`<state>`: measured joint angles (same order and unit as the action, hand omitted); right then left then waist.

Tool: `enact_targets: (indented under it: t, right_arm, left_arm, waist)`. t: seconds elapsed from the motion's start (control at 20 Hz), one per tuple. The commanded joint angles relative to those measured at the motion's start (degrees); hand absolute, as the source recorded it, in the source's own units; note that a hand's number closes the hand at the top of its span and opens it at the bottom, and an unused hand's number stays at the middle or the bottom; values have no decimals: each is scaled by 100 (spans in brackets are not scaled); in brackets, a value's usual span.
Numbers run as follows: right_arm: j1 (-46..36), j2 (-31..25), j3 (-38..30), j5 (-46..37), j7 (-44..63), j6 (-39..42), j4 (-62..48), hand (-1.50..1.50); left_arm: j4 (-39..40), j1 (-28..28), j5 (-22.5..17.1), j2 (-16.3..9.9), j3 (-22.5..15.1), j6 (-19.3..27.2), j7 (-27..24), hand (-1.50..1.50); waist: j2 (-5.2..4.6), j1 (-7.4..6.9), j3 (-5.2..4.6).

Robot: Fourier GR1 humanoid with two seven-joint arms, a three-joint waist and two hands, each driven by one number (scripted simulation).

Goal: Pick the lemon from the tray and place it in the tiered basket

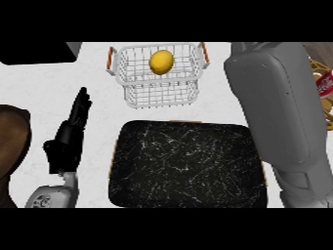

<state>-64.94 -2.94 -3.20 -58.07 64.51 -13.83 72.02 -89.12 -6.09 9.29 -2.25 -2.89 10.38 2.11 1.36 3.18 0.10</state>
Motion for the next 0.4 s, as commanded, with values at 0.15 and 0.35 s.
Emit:
enact_targets:
  t: [0.15, 0.35]
  right_arm:
    - [1689, -8, -257, 229, 562, 427, 2536, -150]
    - [3004, 148, -235, 638, 367, 729, 4061, -150]
  left_arm:
    - [-68, 45, -100, -157, 252, 2, 170, 0]
    - [-137, 112, -70, -120, 222, 48, 74, 0]
  waist:
    - [81, 306, 8]
    - [65, 322, 5]
